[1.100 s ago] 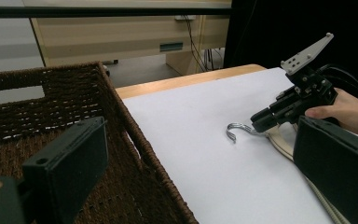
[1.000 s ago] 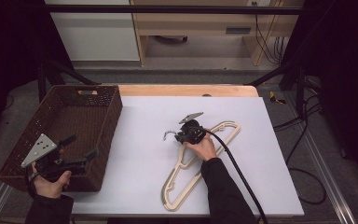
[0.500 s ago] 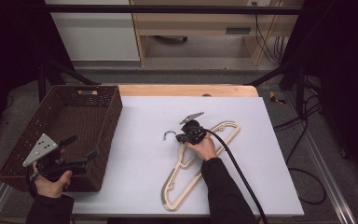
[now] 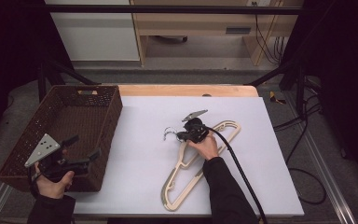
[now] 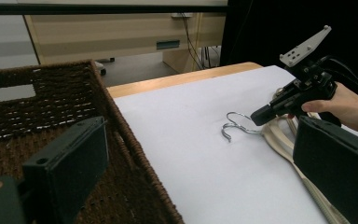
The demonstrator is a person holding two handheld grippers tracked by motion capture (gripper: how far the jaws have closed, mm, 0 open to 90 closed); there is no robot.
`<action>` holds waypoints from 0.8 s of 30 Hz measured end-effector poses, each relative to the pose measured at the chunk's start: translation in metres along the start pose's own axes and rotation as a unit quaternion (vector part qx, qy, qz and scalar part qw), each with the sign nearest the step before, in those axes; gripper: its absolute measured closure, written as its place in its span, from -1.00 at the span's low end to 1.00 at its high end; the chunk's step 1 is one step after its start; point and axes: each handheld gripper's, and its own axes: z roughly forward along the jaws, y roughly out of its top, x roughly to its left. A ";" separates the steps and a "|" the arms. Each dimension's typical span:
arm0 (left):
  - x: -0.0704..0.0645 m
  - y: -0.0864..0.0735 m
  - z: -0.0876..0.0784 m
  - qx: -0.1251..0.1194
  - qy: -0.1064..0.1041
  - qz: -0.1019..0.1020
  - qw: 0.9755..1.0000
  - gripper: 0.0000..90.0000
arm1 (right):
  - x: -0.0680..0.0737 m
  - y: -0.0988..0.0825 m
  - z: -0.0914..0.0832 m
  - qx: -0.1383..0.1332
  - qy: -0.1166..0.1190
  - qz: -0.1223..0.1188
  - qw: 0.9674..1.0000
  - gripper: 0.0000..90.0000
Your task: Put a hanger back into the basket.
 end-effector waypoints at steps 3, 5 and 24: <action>-0.006 0.001 0.003 0.006 -0.008 0.006 1.000 -0.93 | 0.001 0.001 -0.005 -0.004 -0.001 -0.009 1.000 0.98; -0.011 0.002 0.005 0.007 -0.012 0.006 1.000 -0.93 | 0.002 0.002 -0.009 -0.009 0.001 -0.015 1.000 0.98; -0.076 0.006 0.071 0.071 -0.084 0.015 0.994 -0.91 | 0.008 0.003 -0.038 -0.043 0.010 -0.022 0.999 0.98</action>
